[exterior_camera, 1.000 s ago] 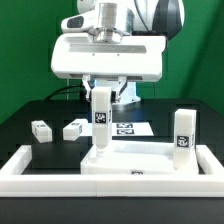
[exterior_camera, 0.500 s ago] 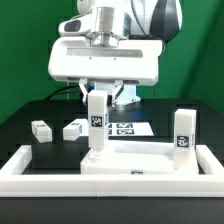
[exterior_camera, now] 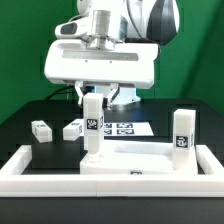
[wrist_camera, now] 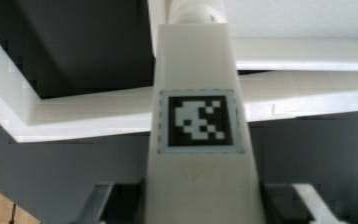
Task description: Assemble desk
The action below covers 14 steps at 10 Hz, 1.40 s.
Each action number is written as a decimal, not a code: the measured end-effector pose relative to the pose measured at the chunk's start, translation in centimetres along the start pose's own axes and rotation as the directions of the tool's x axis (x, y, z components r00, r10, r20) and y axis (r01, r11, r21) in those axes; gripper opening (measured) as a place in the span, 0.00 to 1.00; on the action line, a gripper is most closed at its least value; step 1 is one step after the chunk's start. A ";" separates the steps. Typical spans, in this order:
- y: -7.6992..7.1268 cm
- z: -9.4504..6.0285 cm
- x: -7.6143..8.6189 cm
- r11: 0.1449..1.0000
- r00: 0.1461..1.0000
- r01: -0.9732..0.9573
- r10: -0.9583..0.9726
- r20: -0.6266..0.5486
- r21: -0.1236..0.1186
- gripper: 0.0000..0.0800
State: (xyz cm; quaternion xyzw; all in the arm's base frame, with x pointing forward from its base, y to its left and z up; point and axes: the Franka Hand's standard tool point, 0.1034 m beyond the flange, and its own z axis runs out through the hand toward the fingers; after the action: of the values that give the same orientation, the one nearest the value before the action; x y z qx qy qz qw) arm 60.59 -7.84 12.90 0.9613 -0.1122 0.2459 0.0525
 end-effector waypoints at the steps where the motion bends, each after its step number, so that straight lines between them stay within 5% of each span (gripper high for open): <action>1: 0.0 0.1 0.1 1.000 1.000 0.001 -0.001 -0.001 0.000 0.36; 12: -0.9 0.5 -1.1 1.000 0.998 0.028 -0.029 -0.051 -0.010 0.36; 14: -0.9 0.5 -1.1 1.000 0.998 0.028 -0.029 -0.051 -0.011 0.68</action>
Offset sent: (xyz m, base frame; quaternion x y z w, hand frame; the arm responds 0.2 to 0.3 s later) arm 0.0131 0.0046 -0.0031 -0.0048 0.0179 0.0078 0.9998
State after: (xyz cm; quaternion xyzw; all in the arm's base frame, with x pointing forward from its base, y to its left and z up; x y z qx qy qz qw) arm 60.08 -6.82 11.89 0.9560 -0.0984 0.2691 0.0636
